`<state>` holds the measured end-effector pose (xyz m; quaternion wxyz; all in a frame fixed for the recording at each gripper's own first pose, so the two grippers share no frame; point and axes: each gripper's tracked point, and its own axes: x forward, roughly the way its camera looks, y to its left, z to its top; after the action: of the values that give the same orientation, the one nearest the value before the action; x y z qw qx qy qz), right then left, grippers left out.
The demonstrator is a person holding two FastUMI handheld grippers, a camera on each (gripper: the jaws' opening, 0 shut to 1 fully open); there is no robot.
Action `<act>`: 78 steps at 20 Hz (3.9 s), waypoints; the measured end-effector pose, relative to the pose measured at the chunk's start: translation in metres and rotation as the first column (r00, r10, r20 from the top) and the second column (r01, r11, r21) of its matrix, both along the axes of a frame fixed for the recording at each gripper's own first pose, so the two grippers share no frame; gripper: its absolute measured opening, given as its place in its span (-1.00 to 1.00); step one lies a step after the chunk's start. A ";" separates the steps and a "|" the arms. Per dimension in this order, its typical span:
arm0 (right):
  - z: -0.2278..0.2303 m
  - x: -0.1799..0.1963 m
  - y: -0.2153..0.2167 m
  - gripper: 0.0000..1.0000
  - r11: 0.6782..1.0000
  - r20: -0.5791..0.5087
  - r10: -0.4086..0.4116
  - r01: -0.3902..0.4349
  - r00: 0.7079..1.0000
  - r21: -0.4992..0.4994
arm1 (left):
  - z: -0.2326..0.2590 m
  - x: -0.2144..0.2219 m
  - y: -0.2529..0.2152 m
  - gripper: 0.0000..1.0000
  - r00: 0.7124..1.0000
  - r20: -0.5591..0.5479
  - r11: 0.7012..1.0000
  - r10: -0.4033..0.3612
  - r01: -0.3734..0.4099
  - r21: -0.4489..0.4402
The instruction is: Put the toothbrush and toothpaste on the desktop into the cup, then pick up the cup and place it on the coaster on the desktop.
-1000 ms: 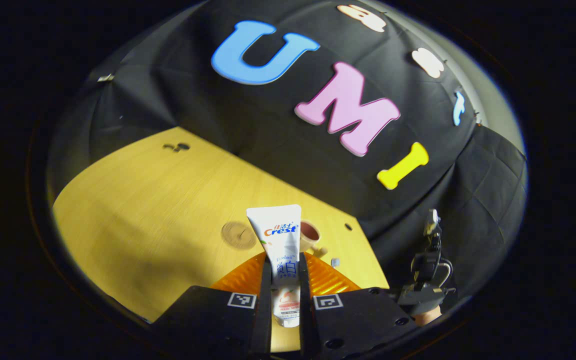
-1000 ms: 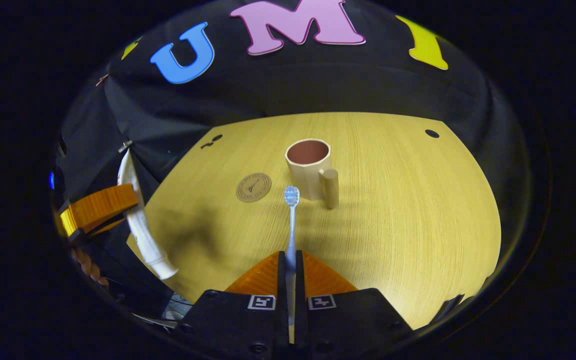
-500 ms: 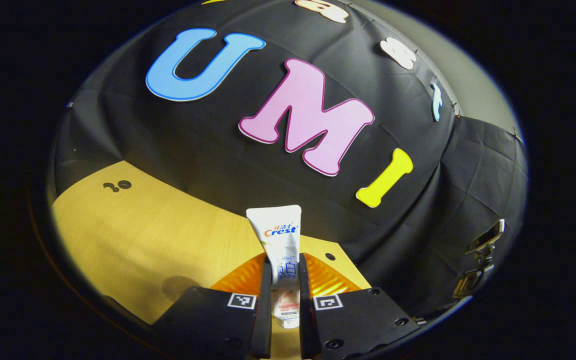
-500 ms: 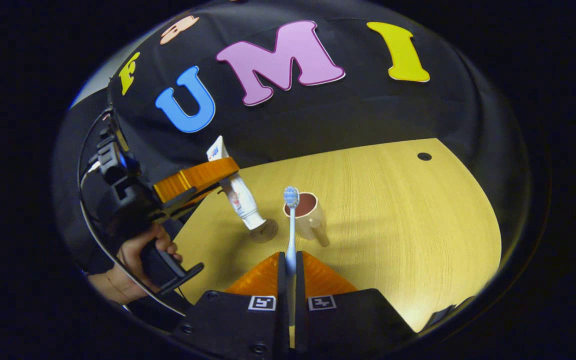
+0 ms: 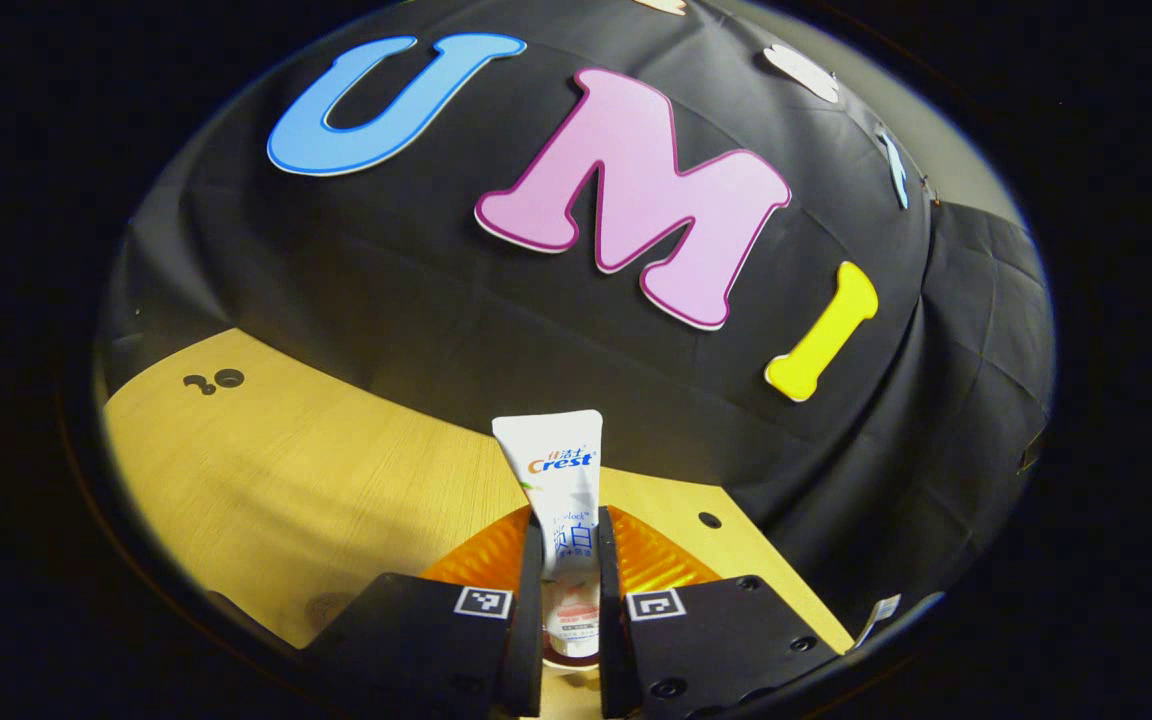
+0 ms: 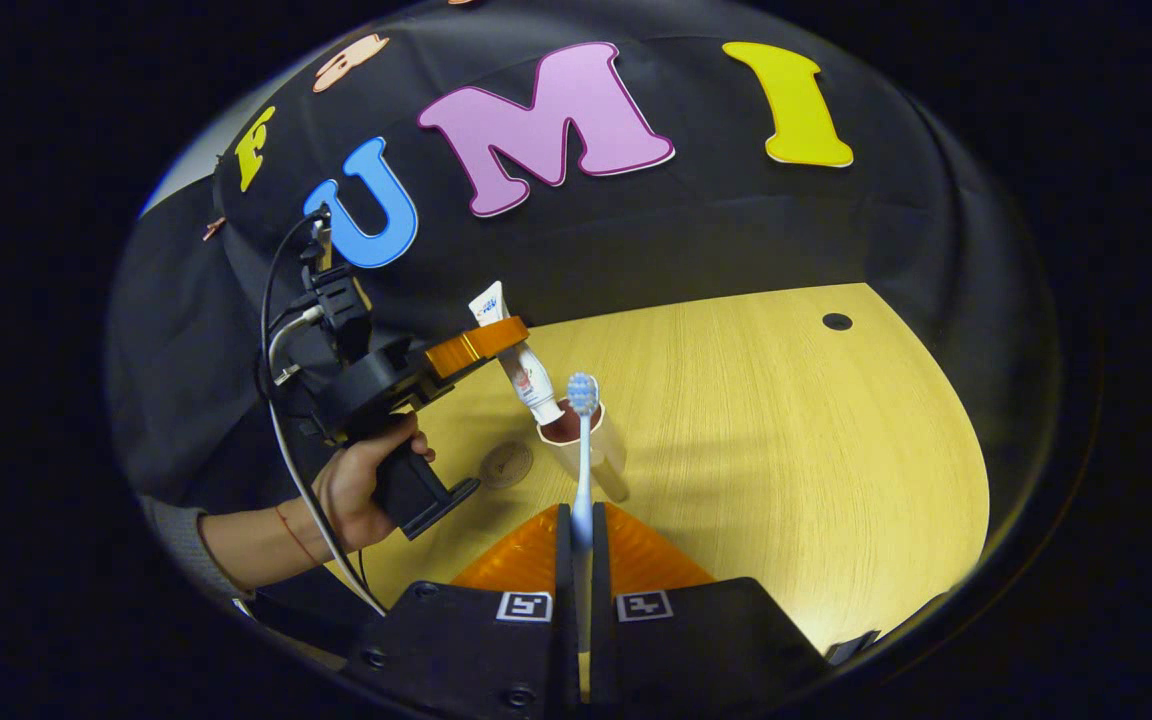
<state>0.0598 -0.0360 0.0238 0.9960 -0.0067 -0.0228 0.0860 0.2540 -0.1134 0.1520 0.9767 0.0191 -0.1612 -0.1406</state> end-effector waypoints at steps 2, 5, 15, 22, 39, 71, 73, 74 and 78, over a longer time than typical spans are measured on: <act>0.000 0.001 -0.005 -0.83 1.000 -0.003 -0.005 0.005 1.000 -0.006 | -0.011 0.013 -0.001 -0.45 0.999 -0.032 1.000 0.018 -0.018 0.019; 0.002 0.004 -0.014 -0.82 1.000 -0.006 -0.018 0.018 1.000 0.000 | -0.031 0.027 -0.003 -0.41 0.996 -0.083 0.998 0.023 -0.019 0.054; 0.006 0.014 -0.008 -0.83 1.000 -0.010 -0.009 0.009 1.000 0.030 | -0.059 0.028 -0.003 -0.09 0.983 -0.186 0.999 0.005 0.002 0.034; 0.056 0.032 0.013 -0.83 0.965 0.058 0.089 -0.100 0.994 0.244 | -0.051 -0.011 -0.006 0.64 0.989 -0.145 0.996 0.006 0.007 0.085; 0.129 0.176 0.004 -0.83 0.848 0.200 -0.034 -0.078 0.979 0.525 | -0.095 -0.187 0.081 0.66 0.993 -0.110 0.999 0.033 -0.038 -0.037; 0.018 0.132 0.012 -0.17 1.000 0.019 0.006 -0.005 1.000 -0.010 | -0.117 -0.182 0.122 0.66 0.985 -0.147 0.994 0.093 -0.101 -0.050; 0.010 0.130 0.009 -0.12 0.997 -0.038 0.000 -0.003 0.999 -0.078 | -0.122 -0.184 0.125 0.66 0.984 -0.150 0.993 0.098 -0.107 -0.049; 0.004 0.132 0.007 -0.31 0.993 -0.072 -0.010 0.002 0.997 -0.116 | -0.125 -0.186 0.127 0.66 0.983 -0.154 0.992 0.102 -0.111 -0.052; -0.007 0.139 0.004 -0.01 0.979 -0.189 -0.039 0.000 0.981 -0.202 | -0.135 -0.194 0.129 0.66 0.982 -0.158 0.991 0.104 -0.116 -0.064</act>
<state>0.1989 -0.0323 0.0165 0.9885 -0.0992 0.0824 0.0784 0.0596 0.0159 0.0170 0.9925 -0.0188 -0.0889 -0.0814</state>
